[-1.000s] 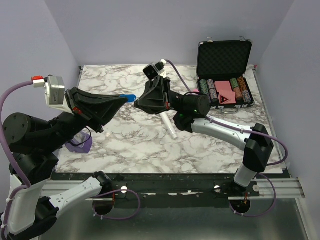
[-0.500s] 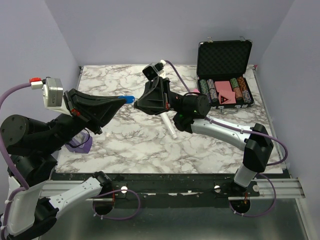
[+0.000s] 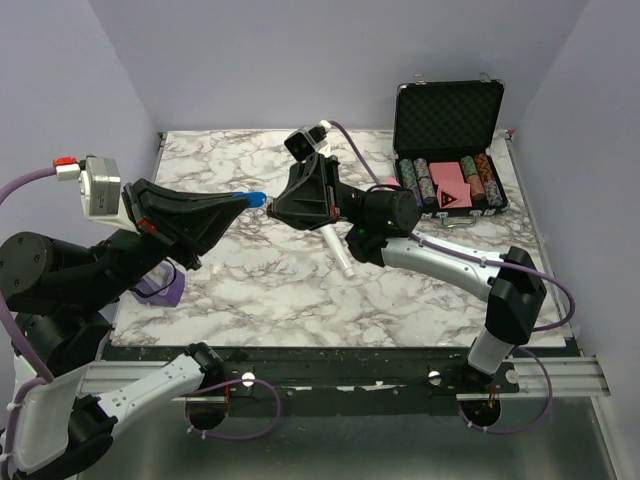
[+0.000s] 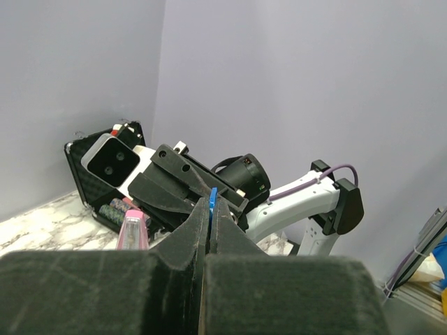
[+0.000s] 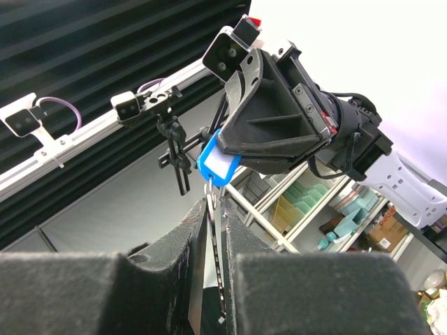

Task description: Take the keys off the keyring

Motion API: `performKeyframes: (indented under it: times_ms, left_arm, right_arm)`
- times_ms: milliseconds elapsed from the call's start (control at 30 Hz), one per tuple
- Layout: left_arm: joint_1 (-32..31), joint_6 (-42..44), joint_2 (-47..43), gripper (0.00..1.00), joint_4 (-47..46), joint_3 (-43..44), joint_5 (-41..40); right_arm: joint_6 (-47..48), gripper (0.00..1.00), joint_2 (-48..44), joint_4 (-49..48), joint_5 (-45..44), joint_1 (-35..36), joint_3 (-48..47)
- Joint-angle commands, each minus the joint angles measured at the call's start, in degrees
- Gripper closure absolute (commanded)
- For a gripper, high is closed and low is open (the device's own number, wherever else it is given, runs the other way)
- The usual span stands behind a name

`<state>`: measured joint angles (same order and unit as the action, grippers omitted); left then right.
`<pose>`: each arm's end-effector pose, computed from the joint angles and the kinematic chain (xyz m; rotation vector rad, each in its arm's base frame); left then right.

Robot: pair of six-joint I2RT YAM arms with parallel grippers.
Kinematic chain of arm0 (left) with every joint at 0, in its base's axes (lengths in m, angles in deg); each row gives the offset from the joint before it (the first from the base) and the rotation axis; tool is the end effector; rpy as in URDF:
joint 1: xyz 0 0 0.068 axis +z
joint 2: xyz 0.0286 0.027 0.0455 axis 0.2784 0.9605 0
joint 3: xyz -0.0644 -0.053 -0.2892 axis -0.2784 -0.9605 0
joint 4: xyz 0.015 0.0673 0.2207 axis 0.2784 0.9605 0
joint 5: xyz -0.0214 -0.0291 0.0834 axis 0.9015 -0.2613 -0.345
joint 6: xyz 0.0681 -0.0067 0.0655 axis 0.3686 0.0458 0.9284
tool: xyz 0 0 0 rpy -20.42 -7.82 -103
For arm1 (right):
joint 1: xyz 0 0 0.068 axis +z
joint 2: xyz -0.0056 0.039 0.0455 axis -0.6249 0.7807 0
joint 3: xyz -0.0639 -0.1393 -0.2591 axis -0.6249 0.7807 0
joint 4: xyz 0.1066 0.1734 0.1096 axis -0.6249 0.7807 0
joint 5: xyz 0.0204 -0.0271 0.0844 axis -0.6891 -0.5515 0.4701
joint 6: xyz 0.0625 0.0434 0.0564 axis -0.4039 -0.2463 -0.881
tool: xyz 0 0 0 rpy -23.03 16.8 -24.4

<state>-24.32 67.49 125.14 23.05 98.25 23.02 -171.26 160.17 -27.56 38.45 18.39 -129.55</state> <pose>0.0271 -0.0515 0.5705 0.4372 1.2382 -1.0994 0.1524 0.3255 0.5239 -0.4312 1.1319 2.8914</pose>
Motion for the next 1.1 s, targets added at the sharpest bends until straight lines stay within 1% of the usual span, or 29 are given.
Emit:
performKeyframes:
  times_ms: [0,367,767,933,1067]
  left_arm:
    - [0.24,0.73,-0.81,1.0,0.43,1.27,-1.41]
    - [0.32,0.73,-0.81,1.0,0.43,1.1,-1.41]
    - [0.32,1.61,-0.72,1.0,2.62,0.83,-3.16]
    - [0.24,1.61,-0.55,1.0,2.71,0.83,-3.08]
    - [0.32,1.43,-0.37,1.0,2.45,0.92,-2.72]
  right_arm:
    - [0.25,0.79,1.47,-26.34,-0.81,0.77,-1.58]
    - [0.34,0.8,1.91,-26.34,-0.99,1.04,-2.02]
    - [0.69,0.8,1.82,-26.16,-0.82,1.13,-2.11]
    - [0.86,0.76,1.83,-25.81,-0.64,1.13,-2.38]
    - [0.78,0.75,1.91,-25.81,-0.73,1.13,-2.37]
